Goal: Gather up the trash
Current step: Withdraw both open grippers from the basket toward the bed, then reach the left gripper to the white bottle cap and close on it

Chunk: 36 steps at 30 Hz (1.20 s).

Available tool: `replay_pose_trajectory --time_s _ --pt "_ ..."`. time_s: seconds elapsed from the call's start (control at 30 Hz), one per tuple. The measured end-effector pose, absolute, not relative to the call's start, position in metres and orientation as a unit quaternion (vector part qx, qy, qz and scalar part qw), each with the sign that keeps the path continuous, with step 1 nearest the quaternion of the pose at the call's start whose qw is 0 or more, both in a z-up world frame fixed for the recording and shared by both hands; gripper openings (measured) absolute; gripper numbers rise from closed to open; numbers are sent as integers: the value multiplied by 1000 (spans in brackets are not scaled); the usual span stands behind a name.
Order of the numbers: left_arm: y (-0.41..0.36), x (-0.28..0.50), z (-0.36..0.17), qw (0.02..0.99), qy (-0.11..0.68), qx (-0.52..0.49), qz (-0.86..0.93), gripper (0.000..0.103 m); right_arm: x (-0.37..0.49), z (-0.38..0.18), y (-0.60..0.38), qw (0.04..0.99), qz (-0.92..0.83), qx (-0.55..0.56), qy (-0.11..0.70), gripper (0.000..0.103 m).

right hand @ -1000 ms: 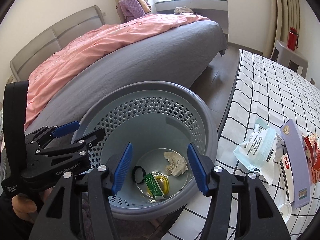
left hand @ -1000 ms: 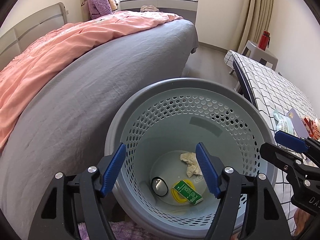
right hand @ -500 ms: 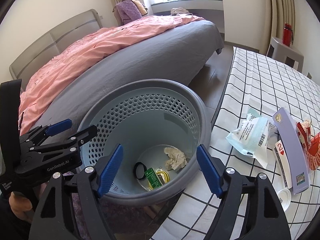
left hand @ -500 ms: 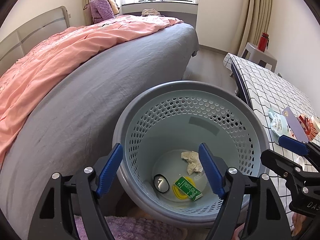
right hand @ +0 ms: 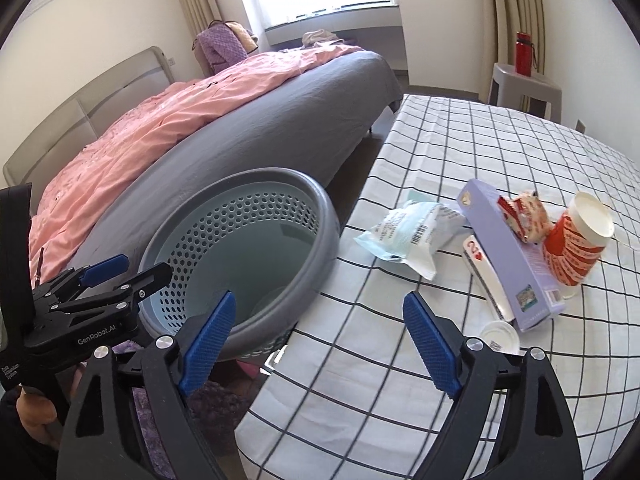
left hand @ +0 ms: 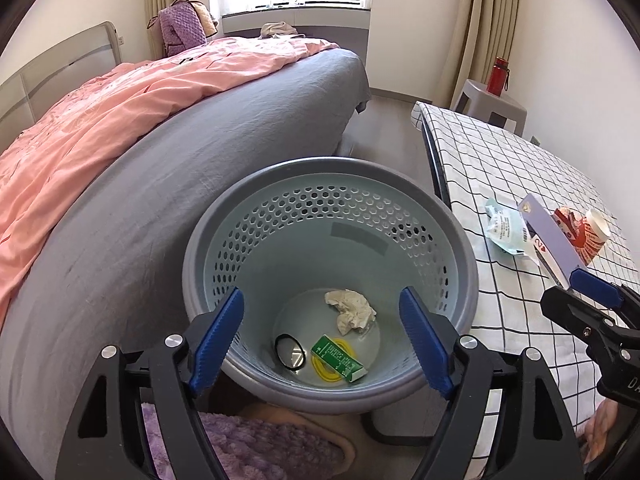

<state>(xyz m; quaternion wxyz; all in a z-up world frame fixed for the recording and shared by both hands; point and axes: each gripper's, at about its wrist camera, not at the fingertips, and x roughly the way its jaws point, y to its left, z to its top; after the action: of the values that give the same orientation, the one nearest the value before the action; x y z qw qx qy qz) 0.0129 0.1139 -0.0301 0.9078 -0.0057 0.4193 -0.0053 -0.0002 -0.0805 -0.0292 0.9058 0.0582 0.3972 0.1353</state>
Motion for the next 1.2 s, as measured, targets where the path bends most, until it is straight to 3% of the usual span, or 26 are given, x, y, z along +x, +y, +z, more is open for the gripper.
replay_pose_trajectory --time_s 0.53,0.97,1.2 --pt "-5 -7 -23 899 424 34 -103 76 -51 -30 -214 913 32 92 395 85" --pt "-99 0 -52 874 454 69 -156 78 -62 -45 -293 911 -3 120 394 88" --pt "-129 11 -72 864 471 87 -156 78 -69 -52 -314 909 -2 152 389 95"
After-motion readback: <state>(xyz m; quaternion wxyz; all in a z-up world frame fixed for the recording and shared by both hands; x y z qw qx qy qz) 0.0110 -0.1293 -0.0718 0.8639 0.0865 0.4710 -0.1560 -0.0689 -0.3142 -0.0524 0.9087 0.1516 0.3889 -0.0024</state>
